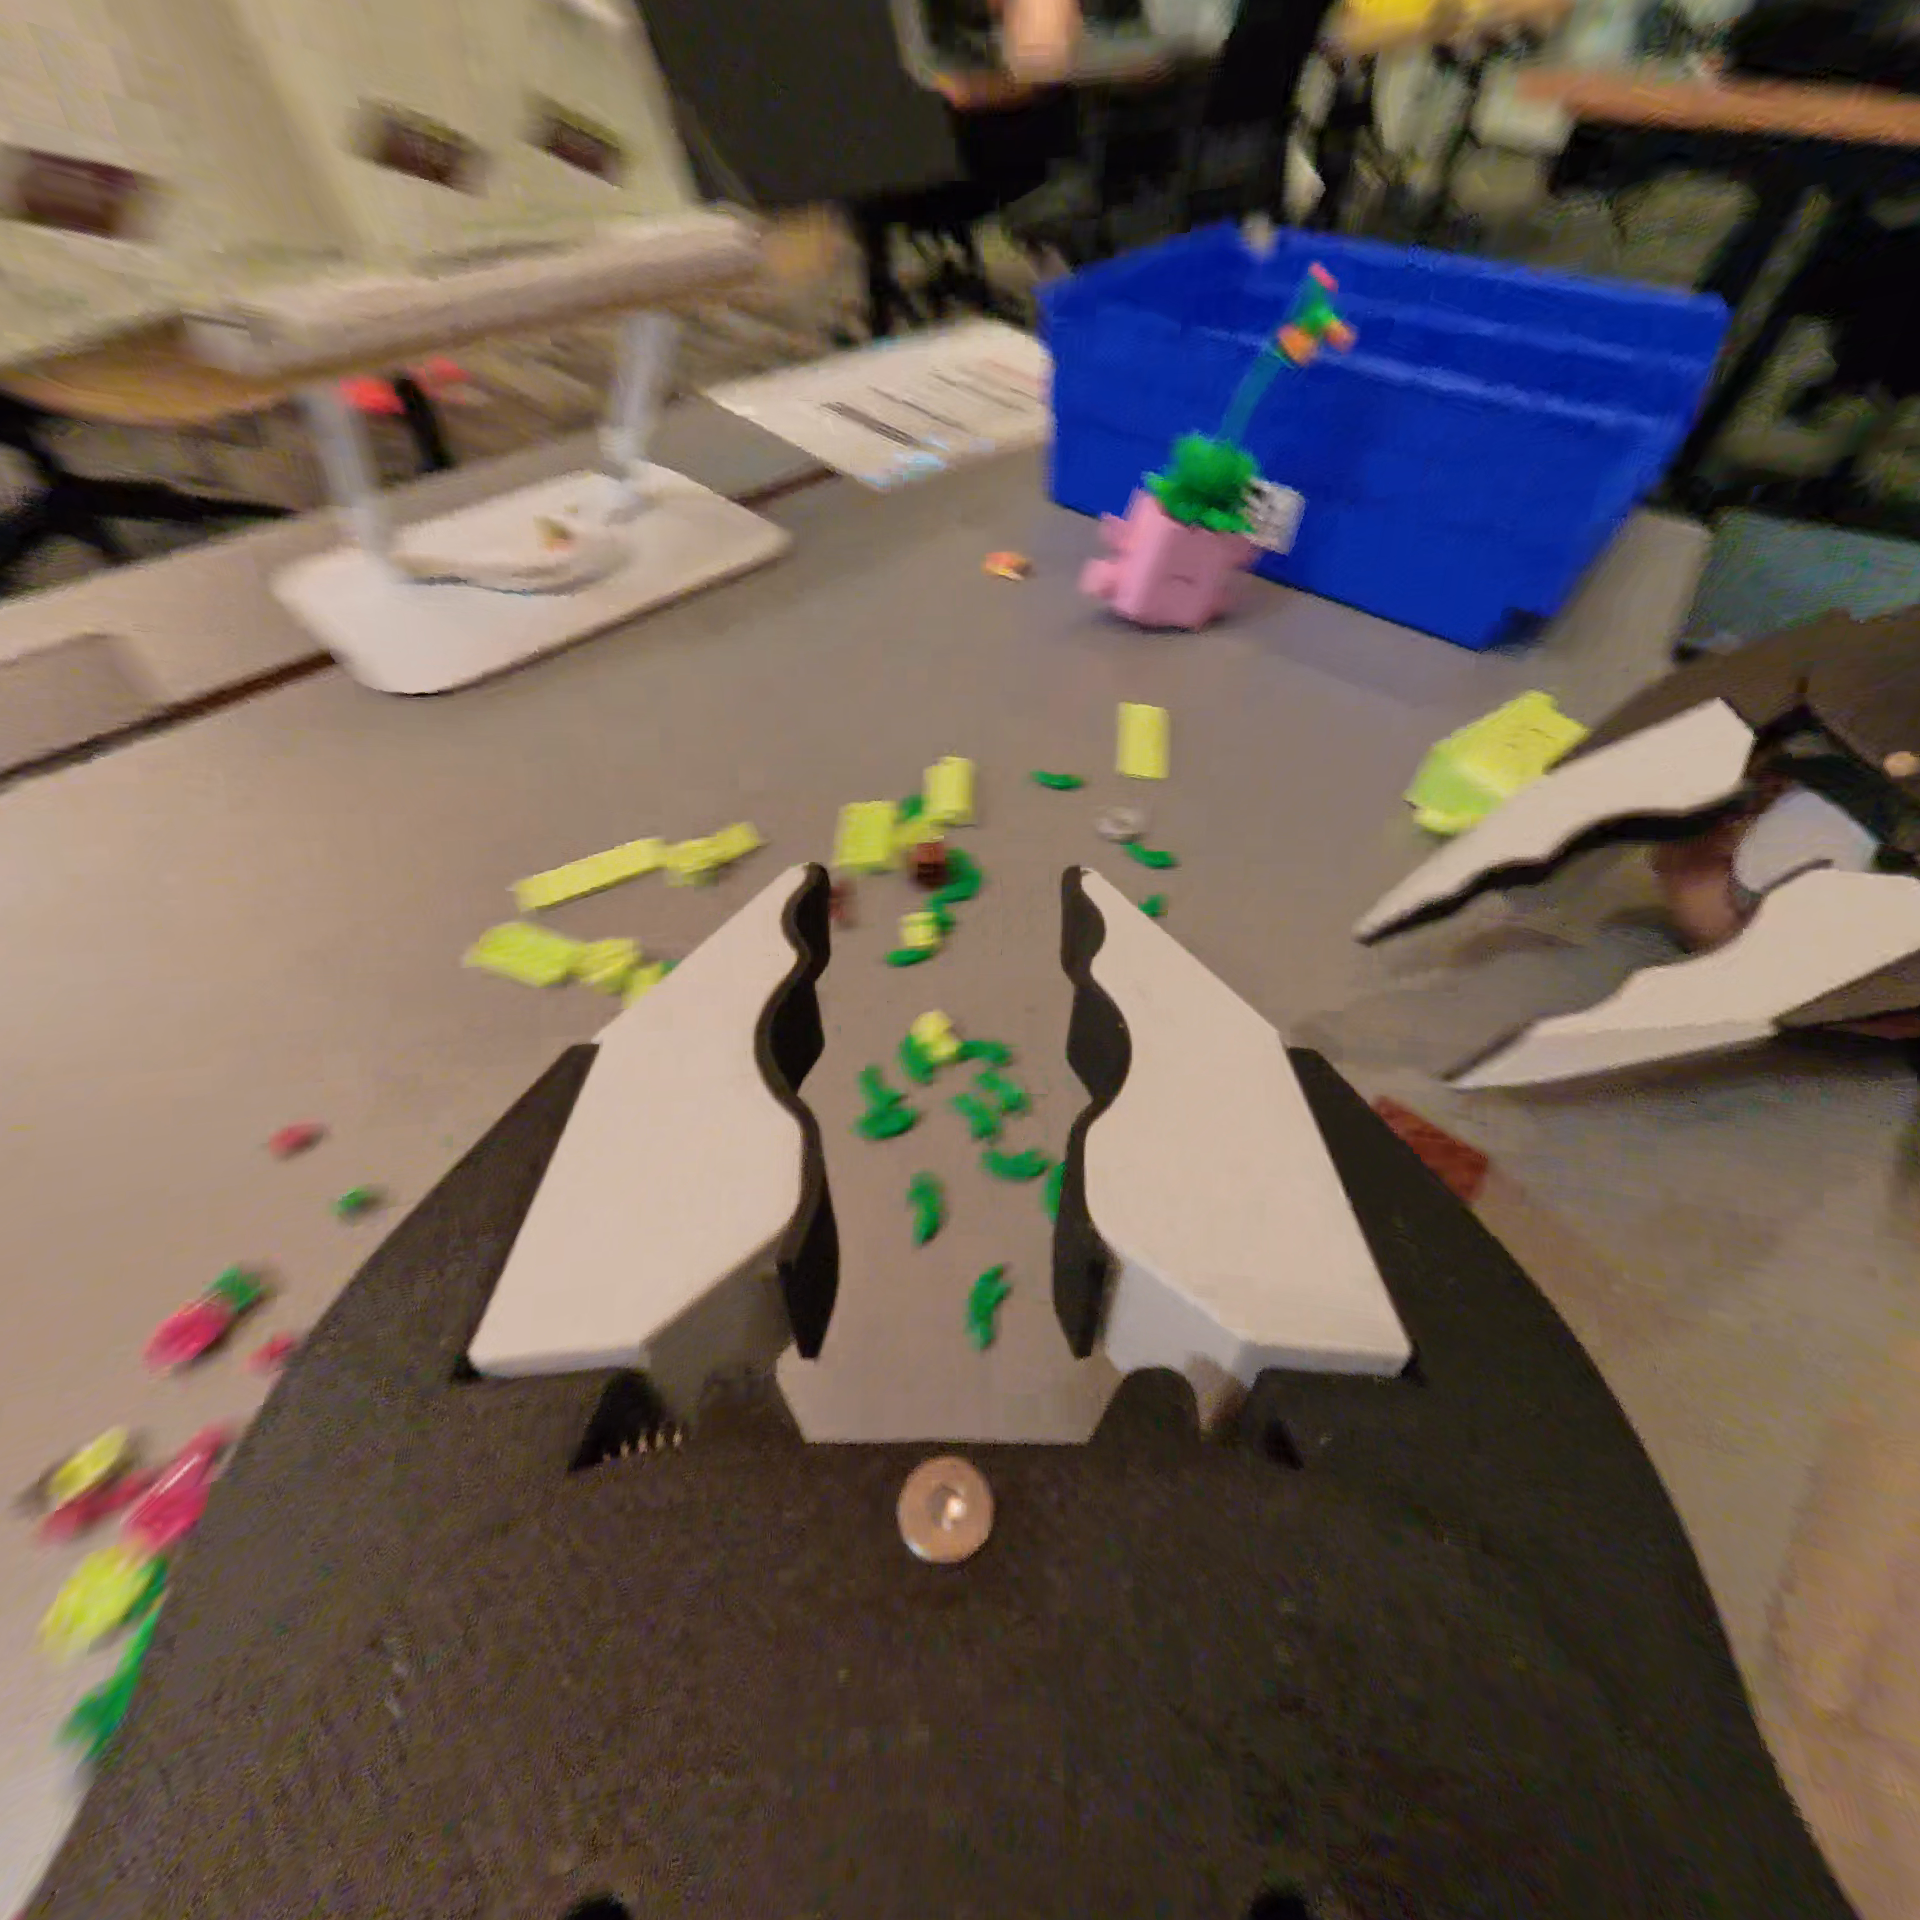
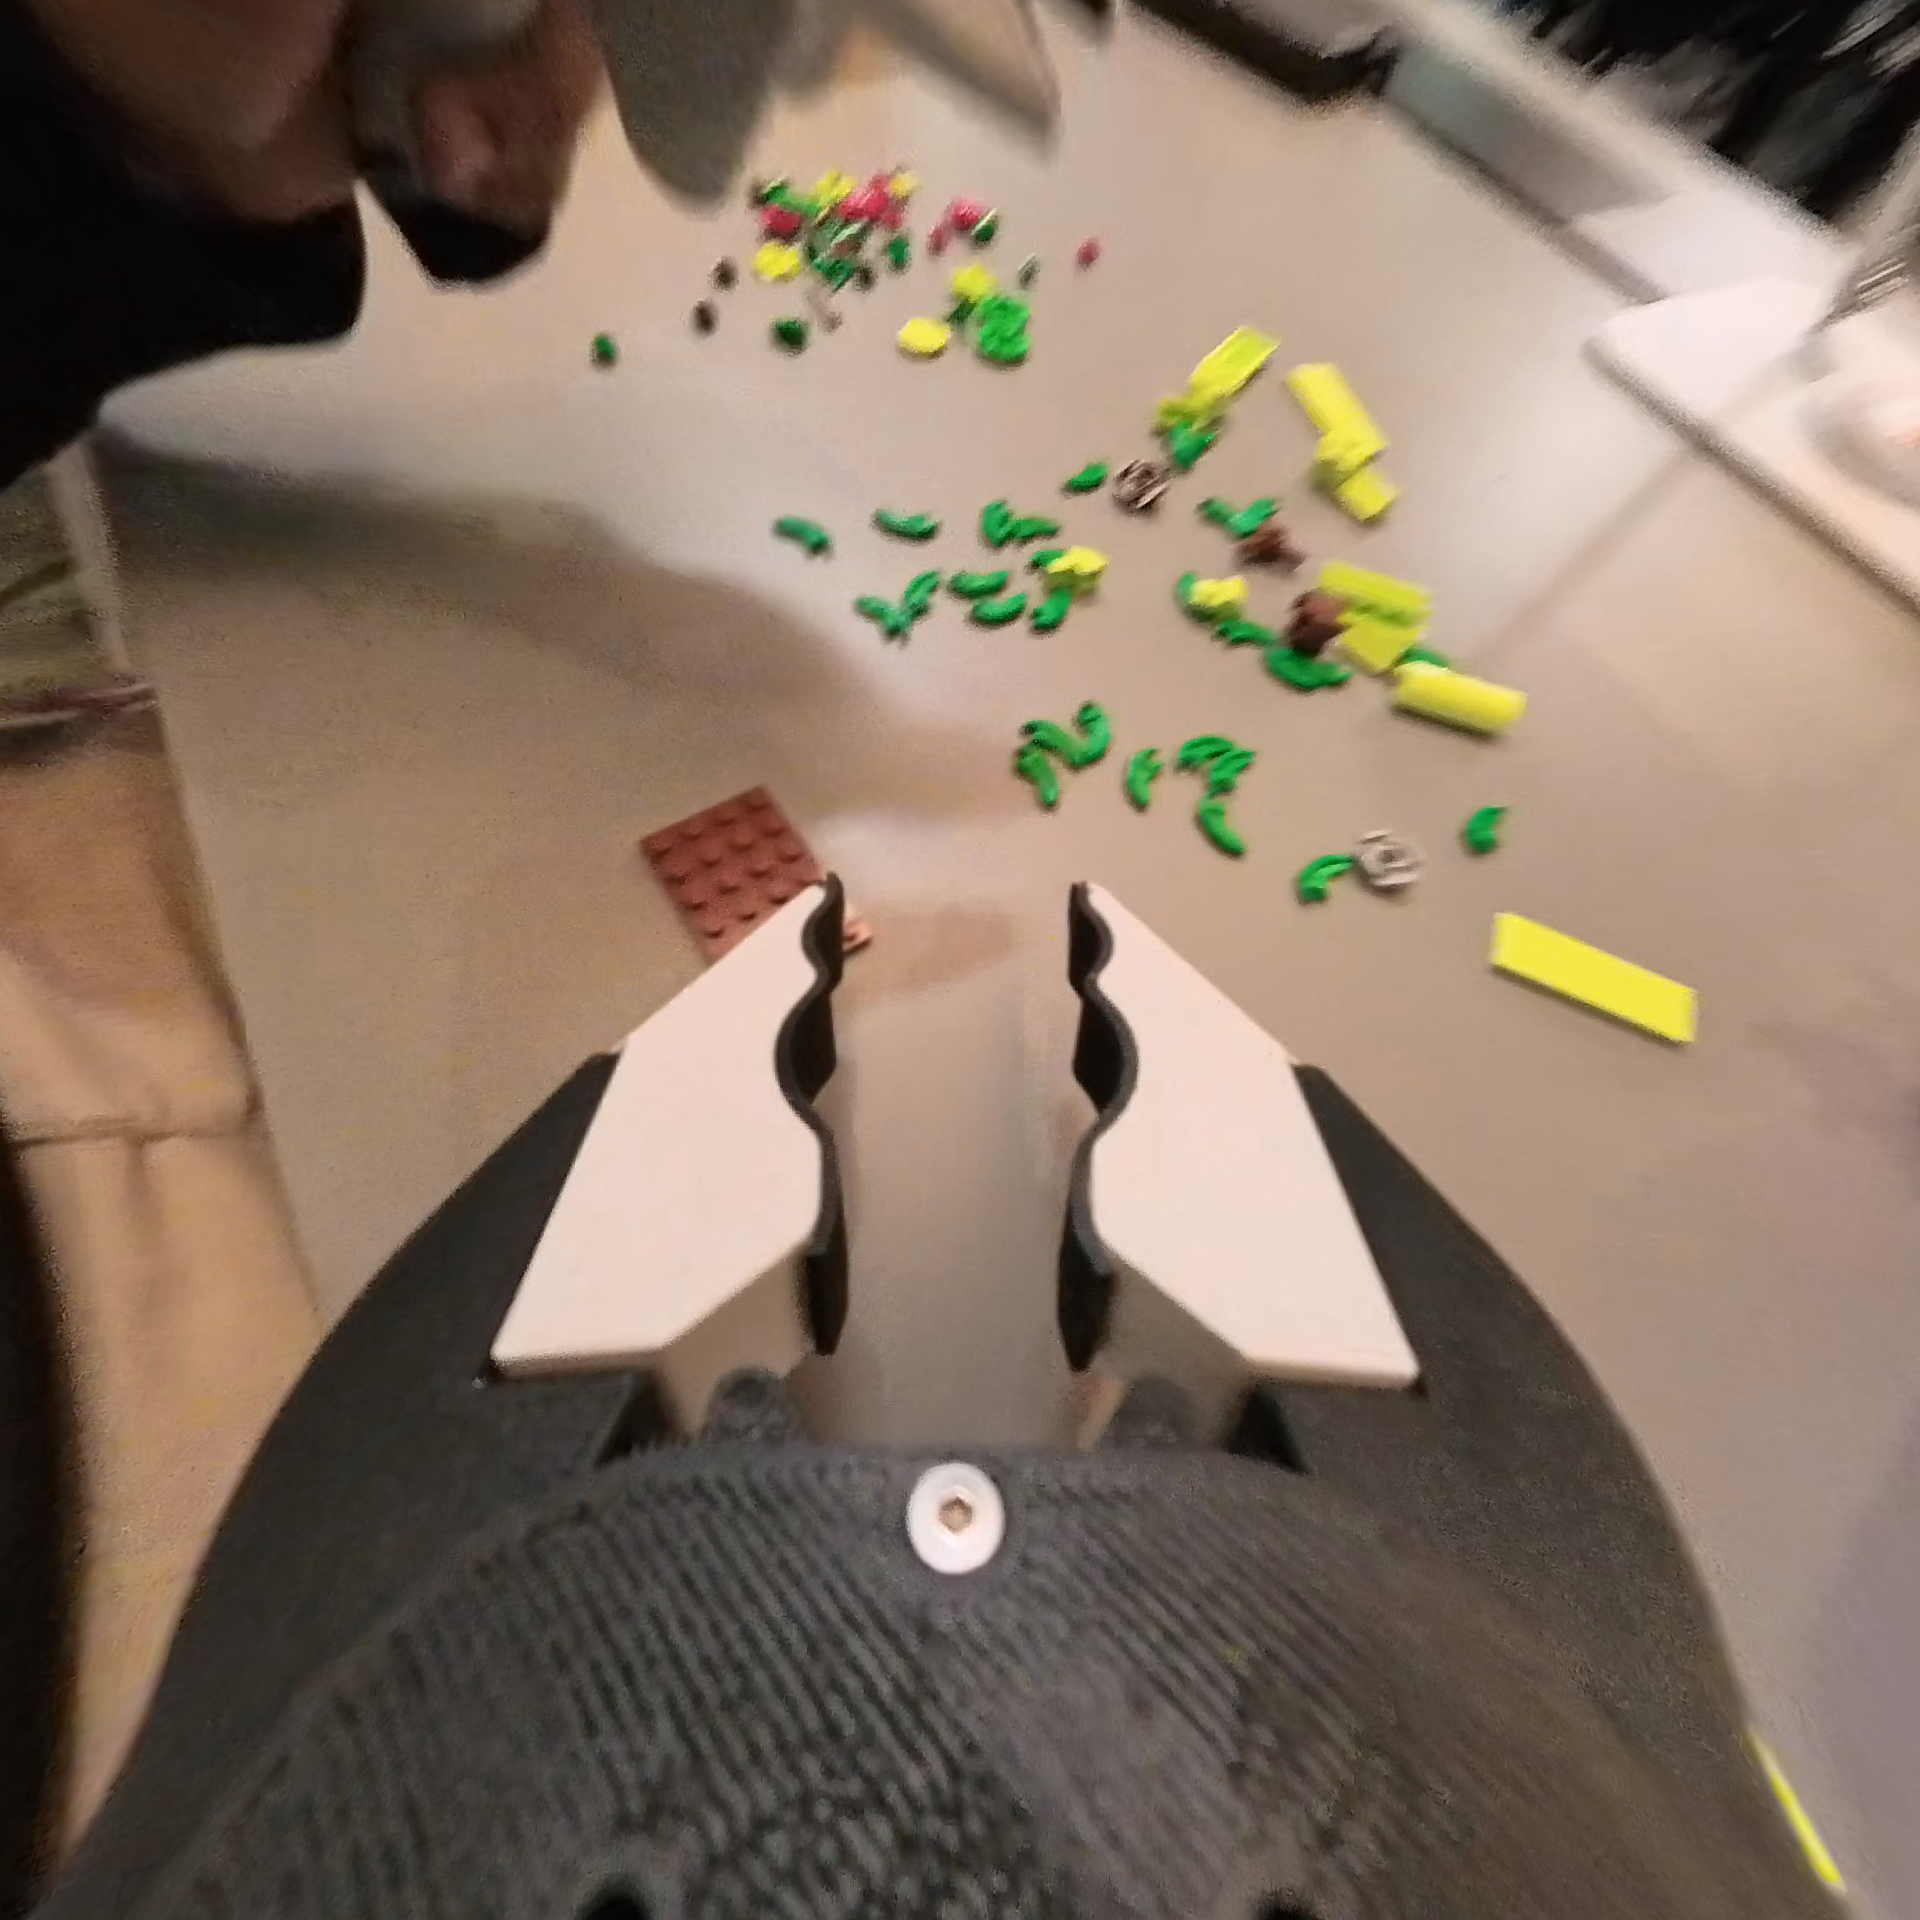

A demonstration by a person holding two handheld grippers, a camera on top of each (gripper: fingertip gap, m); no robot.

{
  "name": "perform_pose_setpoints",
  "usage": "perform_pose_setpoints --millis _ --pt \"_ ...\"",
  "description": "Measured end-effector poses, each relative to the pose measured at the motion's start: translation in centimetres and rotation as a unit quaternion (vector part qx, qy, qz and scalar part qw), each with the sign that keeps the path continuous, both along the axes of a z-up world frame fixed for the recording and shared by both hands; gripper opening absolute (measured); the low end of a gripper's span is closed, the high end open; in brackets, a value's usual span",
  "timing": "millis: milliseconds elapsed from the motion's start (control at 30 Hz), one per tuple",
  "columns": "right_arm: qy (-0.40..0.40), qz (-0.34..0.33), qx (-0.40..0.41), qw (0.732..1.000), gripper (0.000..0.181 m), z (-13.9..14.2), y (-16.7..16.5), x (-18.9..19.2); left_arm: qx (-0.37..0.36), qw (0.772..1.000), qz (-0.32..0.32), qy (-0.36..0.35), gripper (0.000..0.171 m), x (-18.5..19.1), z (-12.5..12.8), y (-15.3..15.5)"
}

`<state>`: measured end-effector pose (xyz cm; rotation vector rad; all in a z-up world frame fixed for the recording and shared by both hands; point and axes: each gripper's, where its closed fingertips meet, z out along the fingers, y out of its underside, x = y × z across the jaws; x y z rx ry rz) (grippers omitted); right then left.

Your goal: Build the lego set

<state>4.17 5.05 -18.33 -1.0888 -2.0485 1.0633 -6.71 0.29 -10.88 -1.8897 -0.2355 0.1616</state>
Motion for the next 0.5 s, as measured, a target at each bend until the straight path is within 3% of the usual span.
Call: perform_pose_setpoints --millis 67,200,333,500 --pt "0.058 -0.032 0.010 0.998 0.038 1.5 0.9 0.1 -0.056 0.997 -0.051 -0.006 0.036 1.9 -1.7 4.3" --pt "0.135 -0.065 0.016 0.989 0.029 3.5 2.6 1.1 -0.159 0.980 -0.106 -0.048 0.039 3.1 -6.2 10.5" --pt "0.165 -0.060 -0.046 0.983 0.029 5.1 3.5 1.8 -0.209 0.967 -0.109 -0.095 0.040 3.2 -9.1 12.9" --pt "0.210 -0.079 -0.091 0.970 0.029 6.9 4.6 2.9 -0.227 0.962 -0.094 -0.116 0.035 2.6 -10.4 13.6"
